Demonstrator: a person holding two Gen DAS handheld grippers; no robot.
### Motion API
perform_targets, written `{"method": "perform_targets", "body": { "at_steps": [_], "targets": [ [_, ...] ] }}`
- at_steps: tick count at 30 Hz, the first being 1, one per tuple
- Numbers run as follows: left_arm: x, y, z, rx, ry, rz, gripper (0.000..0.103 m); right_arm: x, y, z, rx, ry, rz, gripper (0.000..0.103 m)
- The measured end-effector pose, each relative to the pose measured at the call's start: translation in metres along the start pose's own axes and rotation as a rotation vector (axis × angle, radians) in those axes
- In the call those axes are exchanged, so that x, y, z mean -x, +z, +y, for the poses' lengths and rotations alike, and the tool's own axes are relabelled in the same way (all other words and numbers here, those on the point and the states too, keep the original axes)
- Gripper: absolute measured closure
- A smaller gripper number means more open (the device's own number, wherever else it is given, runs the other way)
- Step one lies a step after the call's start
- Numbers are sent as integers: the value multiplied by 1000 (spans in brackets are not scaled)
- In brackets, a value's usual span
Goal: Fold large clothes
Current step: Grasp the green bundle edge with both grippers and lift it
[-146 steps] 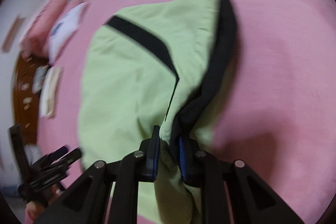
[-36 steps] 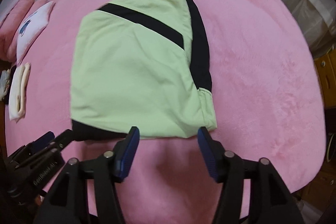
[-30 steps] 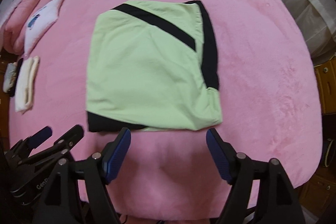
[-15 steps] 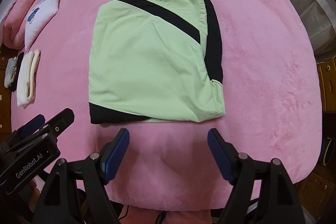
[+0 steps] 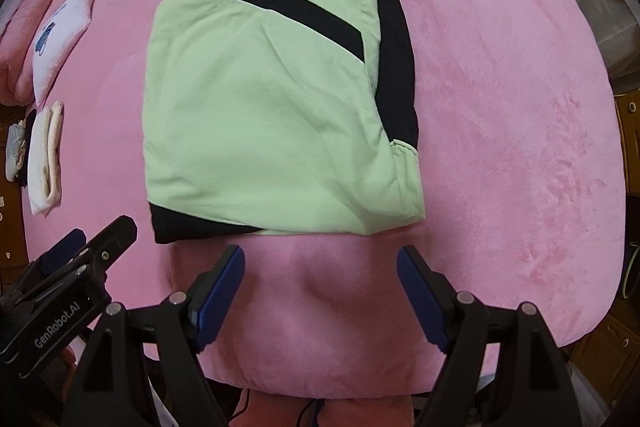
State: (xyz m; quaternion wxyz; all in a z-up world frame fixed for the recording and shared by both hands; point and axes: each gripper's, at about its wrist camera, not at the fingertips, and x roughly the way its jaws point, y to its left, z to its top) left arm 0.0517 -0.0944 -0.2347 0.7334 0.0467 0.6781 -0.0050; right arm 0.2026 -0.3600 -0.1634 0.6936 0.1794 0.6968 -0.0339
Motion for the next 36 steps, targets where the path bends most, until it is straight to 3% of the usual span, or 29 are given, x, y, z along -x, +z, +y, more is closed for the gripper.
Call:
{"method": "perform_targets", "body": {
  "at_steps": [10, 15, 18, 23, 31, 33, 36],
  "targets": [
    [-55, 18, 10, 62, 37, 96, 17, -37, 35, -48, -77, -19, 74, 24],
    [-74, 35, 19, 62, 35, 92, 17, -57, 54, -89, -187, 108, 37, 24],
    [-82, 48, 24, 70, -18, 69, 17, -65, 67, -103, -183, 160, -27, 24],
    [-96, 75, 32, 77, -142, 33, 17, -83, 91, -115, -184, 413, -88, 13],
    [-123, 107, 48, 136, -285, 18, 13, -103, 126, -108, -121, 654, -141, 13],
    [-128, 113, 51, 148, -314, 10, 13, -107, 132, -96, -66, 681, -131, 17],
    [-131, 115, 58, 189, -345, -28, 17, -108, 144, -85, 20, 660, -125, 48]
  ]
}}
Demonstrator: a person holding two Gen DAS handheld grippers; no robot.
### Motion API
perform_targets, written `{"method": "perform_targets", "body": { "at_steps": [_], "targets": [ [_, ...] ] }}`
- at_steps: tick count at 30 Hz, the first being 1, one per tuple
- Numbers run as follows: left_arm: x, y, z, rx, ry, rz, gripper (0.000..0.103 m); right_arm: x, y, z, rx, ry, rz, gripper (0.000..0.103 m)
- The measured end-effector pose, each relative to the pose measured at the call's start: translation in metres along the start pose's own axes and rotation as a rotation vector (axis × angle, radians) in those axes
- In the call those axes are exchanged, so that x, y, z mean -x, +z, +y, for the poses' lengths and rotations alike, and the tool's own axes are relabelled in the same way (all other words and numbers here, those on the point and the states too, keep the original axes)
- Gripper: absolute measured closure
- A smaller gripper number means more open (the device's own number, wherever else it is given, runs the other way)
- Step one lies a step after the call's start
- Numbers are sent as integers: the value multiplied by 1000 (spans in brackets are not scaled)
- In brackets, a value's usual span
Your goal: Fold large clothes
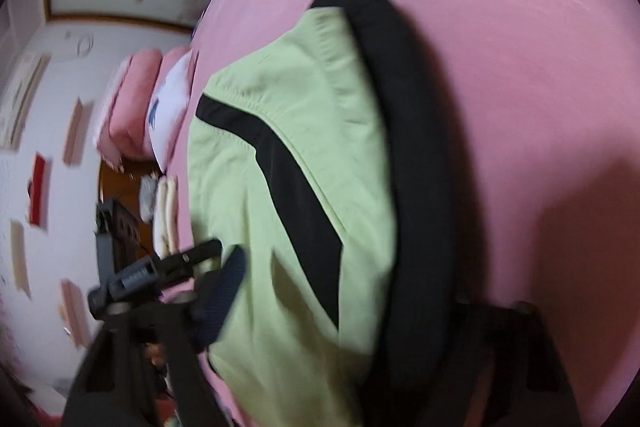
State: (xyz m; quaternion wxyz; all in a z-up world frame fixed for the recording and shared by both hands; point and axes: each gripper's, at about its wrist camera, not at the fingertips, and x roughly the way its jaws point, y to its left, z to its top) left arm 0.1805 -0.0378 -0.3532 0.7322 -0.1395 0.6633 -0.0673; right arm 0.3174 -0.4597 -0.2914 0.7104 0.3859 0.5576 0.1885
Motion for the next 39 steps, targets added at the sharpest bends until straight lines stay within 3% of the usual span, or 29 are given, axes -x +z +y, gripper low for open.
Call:
{"method": "perform_targets", "body": {
  "at_steps": [1, 3, 5, 8, 11, 18, 20, 25, 32, 35, 39],
  "targets": [
    [1, -1, 2, 6, 0, -14, 22, -2, 0, 1, 7, -22, 8, 59],
    [7, -4, 4, -3, 10, -51, 31, -5, 2, 0, -10, -3, 21, 64],
    [16, -13, 4, -23, 13, -89, 49, -6, 3, 1, -26, 33, 30, 81],
    [29, -22, 9, -27, -7, -133, 66, -2, -4, 12, -22, 75, 14, 89],
    [40, -27, 12, -27, -39, -150, 74, 2, -12, 35, 15, 87, -11, 91],
    [76, -43, 34, -32, -82, -148, 78, 32, -37, 86, 89, 70, -101, 91],
    [92, -57, 22, -30, -109, -151, 78, 44, -47, 106, 117, 67, -126, 91],
    [137, -64, 59, 22, -189, -162, 78, 54, -66, 166, 200, 40, -153, 91],
    [235, -62, 162, 78, -168, -231, 79, 20, -102, 289, 355, 26, -149, 92],
    [291, -48, 219, 80, -119, -284, 79, -16, -115, 350, 396, 86, -147, 92],
    [367, -24, 292, 95, 0, -389, 79, -78, -122, 426, 449, 200, -145, 92]
  ]
}}
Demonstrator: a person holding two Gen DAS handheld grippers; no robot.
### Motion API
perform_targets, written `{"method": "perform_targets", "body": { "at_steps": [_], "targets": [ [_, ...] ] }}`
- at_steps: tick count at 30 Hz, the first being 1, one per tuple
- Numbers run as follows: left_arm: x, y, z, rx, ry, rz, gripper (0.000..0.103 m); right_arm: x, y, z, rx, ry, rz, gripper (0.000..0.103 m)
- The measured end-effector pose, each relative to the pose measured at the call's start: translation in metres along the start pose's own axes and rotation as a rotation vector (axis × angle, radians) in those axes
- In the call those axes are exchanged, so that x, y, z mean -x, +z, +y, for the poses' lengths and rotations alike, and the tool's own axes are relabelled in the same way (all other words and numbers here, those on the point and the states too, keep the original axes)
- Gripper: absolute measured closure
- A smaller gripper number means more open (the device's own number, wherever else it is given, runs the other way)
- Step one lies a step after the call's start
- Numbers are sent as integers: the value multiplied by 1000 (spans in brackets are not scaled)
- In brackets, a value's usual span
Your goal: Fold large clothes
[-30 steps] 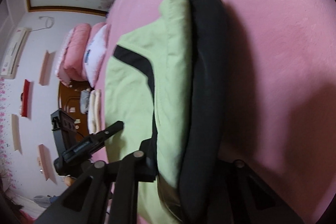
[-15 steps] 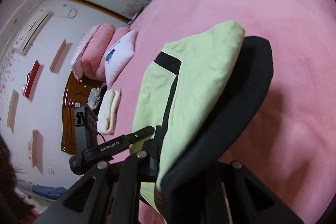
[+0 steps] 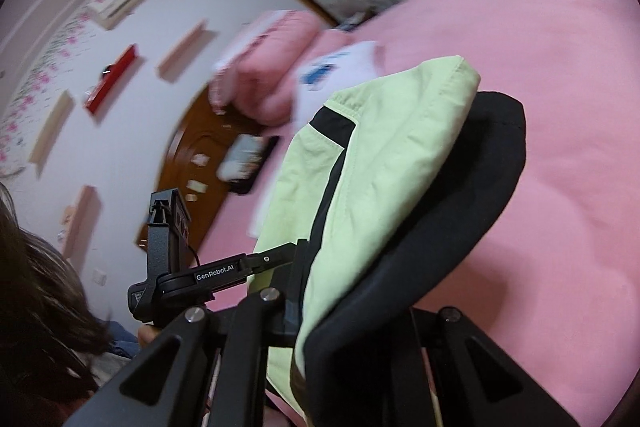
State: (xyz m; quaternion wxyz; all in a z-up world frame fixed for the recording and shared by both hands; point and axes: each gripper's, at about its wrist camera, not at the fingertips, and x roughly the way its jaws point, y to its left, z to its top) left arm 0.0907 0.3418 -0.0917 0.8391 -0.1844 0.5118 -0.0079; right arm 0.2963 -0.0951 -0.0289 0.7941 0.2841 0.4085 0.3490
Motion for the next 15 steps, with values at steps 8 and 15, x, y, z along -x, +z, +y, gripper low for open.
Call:
{"method": "perform_targets", "body": {
  "at_steps": [8, 15],
  "targets": [
    [78, 138, 128, -63, 279, -162, 79, -185, 52, 104, 72, 243, 1, 91],
    [28, 233, 209, -144, 460, -169, 78, -347, 85, 140, 106, 250, -28, 92]
  ]
}}
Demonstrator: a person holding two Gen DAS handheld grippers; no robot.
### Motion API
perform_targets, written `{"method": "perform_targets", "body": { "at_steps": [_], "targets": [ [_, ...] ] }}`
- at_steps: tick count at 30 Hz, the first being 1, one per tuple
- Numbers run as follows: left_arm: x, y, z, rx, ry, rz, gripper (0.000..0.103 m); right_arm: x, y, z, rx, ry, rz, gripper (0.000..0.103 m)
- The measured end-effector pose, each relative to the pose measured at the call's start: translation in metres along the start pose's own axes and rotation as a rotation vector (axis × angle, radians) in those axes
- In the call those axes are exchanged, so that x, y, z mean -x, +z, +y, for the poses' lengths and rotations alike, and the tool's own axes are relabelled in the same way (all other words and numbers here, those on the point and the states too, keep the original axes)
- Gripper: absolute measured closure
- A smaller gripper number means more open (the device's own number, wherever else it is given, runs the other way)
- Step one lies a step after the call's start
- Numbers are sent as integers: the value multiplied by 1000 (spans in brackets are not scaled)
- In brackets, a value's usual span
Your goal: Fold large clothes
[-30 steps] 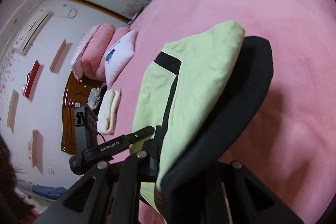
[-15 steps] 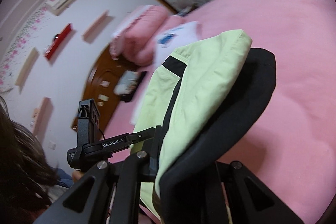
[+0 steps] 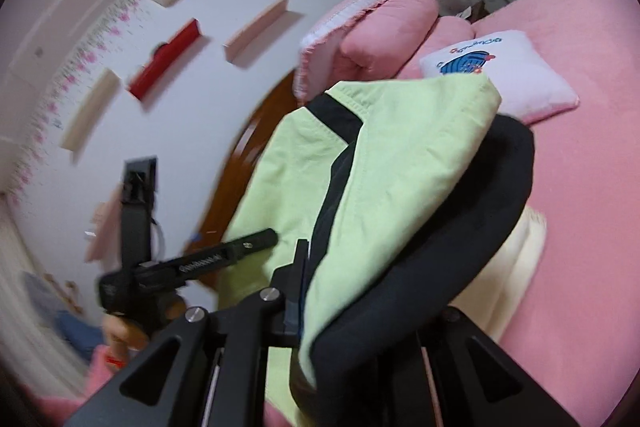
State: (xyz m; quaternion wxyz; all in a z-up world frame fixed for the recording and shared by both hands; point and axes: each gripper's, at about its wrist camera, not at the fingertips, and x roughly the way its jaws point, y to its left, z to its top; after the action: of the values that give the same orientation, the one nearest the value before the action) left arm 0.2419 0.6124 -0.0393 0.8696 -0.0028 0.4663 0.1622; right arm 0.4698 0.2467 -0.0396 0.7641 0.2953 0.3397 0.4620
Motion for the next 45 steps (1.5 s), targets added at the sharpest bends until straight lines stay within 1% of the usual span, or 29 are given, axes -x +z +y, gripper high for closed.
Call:
{"method": "perform_targets", "body": {
  "at_steps": [1, 2, 3, 4, 5, 6, 7, 9, 11, 13, 14, 15, 16, 17, 18, 19, 20, 22, 23, 25, 29, 30, 32, 34, 36, 38, 40, 43, 45],
  "targets": [
    [-30, 2, 4, -18, 2, 18, 78, -22, -3, -14, -11, -20, -5, 91],
    [-55, -1, -5, -23, -1, 35, 78, -39, -7, -26, -33, -39, -4, 91],
    [-91, -7, -5, -20, -18, 75, 78, -59, -15, -48, -74, -82, 7, 91],
    [-131, -13, -4, -10, -31, 147, 78, -75, -25, -67, -93, -141, 30, 91],
    [-160, -26, -9, -23, -18, 215, 75, -99, -39, -88, -87, -258, 87, 91],
    [-187, -40, -16, -57, 45, 242, 71, -119, -48, -97, -58, -329, 139, 91],
    [-194, -47, -23, -108, 84, 174, 68, -133, -61, -108, -13, -399, 189, 89],
    [-194, -48, -24, -117, 82, 78, 66, -135, -72, -114, 47, -358, 183, 87],
    [-194, -50, -21, -102, 54, 61, 63, -129, -70, -116, 45, -359, 178, 85],
    [-194, -49, -13, -82, 14, 62, 60, -128, -67, -119, 23, -328, 195, 82],
    [-194, -50, -8, -53, -7, 63, 56, -126, -67, -121, 21, -322, 203, 73],
    [-199, -55, 1, -28, -19, 59, 54, -124, -68, -122, 19, -334, 214, 70],
    [-199, -60, 3, 1, -24, 50, 47, -119, -72, -125, 11, -326, 219, 70],
    [-201, -65, 7, 35, -10, 25, 35, -115, -75, -124, -1, -320, 222, 68],
    [-198, -73, 9, 75, 19, -7, 29, -111, -78, -122, -4, -323, 224, 66],
    [-194, -86, 12, 132, 47, -41, 18, -102, -87, -120, -3, -327, 230, 59],
    [-190, -95, 13, 184, 60, -64, 11, -95, -96, -115, 2, -340, 242, 47],
    [-180, -126, 19, 327, 36, -135, 11, -81, -117, -114, -4, -374, 258, 33],
    [-172, -139, 16, 361, 32, -161, 11, -68, -130, -112, -15, -366, 249, 33],
    [-151, -166, 8, 394, 92, -231, 11, -43, -149, -111, -54, -365, 231, 29],
    [-114, -203, -17, 415, 211, -236, 10, 7, -185, -109, -144, -431, 220, 18],
    [-105, -216, -22, 456, 238, -226, 10, 23, -196, -107, -147, -475, 208, 17],
    [-91, -247, -29, 561, 249, -173, 9, 54, -221, -103, -142, -572, 194, 13],
    [-78, -280, -40, 623, 259, -116, 9, 76, -238, -100, -145, -632, 203, 13],
    [-71, -303, -52, 629, 288, -42, 9, 100, -256, -94, -136, -692, 211, 13],
    [-59, -338, -67, 641, 304, 28, 9, 126, -273, -87, -120, -727, 211, 13],
    [-46, -372, -83, 654, 343, 101, 9, 157, -292, -80, -90, -758, 223, 13],
    [-29, -418, -110, 630, 422, 237, 9, 198, -319, -72, -50, -823, 238, 13],
    [-11, -450, -133, 635, 412, 291, 9, 235, -340, -65, -37, -860, 256, 12]
  ]
}}
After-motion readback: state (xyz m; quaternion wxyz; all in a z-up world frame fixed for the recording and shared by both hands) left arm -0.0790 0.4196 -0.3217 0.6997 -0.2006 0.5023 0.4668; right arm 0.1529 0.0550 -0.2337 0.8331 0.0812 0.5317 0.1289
